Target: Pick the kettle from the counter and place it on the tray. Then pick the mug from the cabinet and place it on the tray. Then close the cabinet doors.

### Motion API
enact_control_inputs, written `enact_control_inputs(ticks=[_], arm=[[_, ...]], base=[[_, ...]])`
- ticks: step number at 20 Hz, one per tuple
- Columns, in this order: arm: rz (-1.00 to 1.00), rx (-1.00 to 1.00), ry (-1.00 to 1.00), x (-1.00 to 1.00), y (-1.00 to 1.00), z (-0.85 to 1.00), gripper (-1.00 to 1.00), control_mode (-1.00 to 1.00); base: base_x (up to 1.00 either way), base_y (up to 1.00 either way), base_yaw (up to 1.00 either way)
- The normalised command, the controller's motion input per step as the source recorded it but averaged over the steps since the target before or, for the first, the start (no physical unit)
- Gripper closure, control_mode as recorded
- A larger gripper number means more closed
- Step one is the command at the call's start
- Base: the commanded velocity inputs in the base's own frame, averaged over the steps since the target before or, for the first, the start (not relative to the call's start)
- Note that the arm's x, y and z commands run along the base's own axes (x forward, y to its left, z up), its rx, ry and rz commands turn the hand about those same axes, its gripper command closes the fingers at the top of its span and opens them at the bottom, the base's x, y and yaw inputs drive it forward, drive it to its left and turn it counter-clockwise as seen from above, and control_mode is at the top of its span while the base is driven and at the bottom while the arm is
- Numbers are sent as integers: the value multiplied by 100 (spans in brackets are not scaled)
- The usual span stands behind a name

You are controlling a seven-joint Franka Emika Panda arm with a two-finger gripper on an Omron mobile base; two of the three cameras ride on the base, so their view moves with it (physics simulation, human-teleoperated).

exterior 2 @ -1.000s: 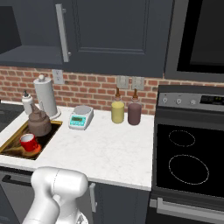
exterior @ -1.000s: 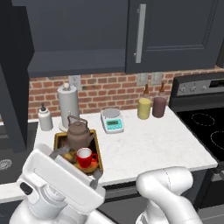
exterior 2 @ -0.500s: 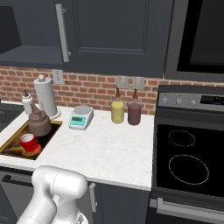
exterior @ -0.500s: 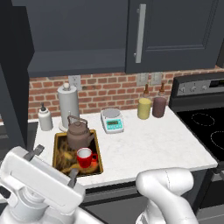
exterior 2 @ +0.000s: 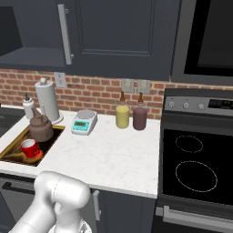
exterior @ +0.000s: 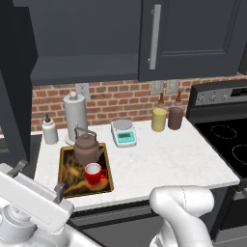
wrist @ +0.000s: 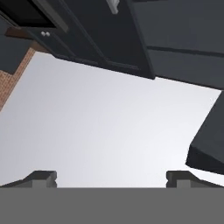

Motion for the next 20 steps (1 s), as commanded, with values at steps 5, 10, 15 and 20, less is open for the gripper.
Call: enact_control_inputs(ticks=[5, 10, 15, 20], arm=[[0, -7, 8, 25, 41, -20, -100, -100], [0, -4, 7, 26, 48, -14, -100, -100], [0, -1, 6, 25, 40, -15, -100, -100], [0, 0, 2, 23, 27, -30, -100, -100]], base=[[0, 0, 0], [0, 0, 0], [0, 0, 0], [0, 0, 0]])
